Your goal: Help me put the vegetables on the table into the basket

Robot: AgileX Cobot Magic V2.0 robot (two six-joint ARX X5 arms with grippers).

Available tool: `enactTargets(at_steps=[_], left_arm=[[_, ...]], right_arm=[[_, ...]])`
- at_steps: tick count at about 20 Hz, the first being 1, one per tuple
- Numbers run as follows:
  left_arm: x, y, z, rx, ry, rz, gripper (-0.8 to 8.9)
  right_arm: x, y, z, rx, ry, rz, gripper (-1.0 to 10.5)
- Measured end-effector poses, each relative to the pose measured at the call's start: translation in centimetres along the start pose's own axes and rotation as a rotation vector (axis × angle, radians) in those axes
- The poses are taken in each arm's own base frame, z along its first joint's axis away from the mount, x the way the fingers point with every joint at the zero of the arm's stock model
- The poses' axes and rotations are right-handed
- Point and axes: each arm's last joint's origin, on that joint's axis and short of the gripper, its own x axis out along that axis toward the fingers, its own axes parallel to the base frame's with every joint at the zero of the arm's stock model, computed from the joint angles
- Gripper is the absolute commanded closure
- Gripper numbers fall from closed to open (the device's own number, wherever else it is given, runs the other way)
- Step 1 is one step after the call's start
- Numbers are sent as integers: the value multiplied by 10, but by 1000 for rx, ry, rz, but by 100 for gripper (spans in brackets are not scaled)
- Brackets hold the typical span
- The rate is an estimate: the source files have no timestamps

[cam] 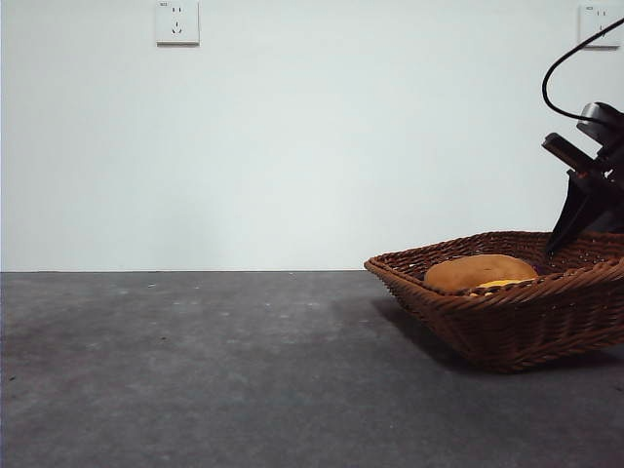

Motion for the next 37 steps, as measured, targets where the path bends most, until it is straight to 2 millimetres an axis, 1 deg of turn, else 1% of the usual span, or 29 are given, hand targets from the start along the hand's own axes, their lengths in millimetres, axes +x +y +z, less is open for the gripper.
enactTargets(at_steps=[4,7,9,11,16,20,21,22,23,24,26,28,29,30,32,34,35,36,37], left_arm=[[0,0,-1,-4,16,-3,821],[0,0,-1,-3,16,-4,821],[0,0,-1,-3,16,-3,821],[0,0,-1,-1,7,-2,821],[0,0,1,1,-8,1,821],[1,0,1,1,-7,1,821],[1,0,1,1,-7,1,821],[1,0,1,1,-7,1,821],[1,0,1,1,-7,1,821],[1,0,1,1,-7,1,821],[1,0,1,2,-7,1,821],[1,0,1,1,-6,1,821],[1,0,1,1,-6,1,821],[1,0,1,2,-6,1,821],[2,1,2,5,-2,0,821],[4,1,2,4,1,-1,821],[5,2,3,4,5,-1,821],[6,2,4,3,10,-2,821],[8,3,4,2,13,-3,821]], right_arm=[[5,-15,0,28,5,-18,959],[-2,-26,0,51,9,-58,959],[-5,-30,-4,69,44,-71,959],[-5,-30,-8,66,73,-81,959],[-5,-31,-8,37,78,-131,959],[1,-28,-7,20,92,-127,958],[1,-27,-7,17,93,-132,934],[2,-27,-7,14,92,-132,850],[2,-26,-7,15,87,-132,726],[4,-27,-6,22,84,-141,638],[9,-28,-8,38,98,-143,620],[6,-26,-4,37,89,-145,625],[-1,-21,-1,27,71,-149,627],[-13,-13,5,13,47,-164,627],[-48,12,19,-23,-11,-181,632],[-89,43,25,-59,-51,-157,638],[-108,57,23,-73,-55,-122,687],[-124,72,15,-88,-50,-85,778],[-139,87,6,-114,-47,-66,830]])
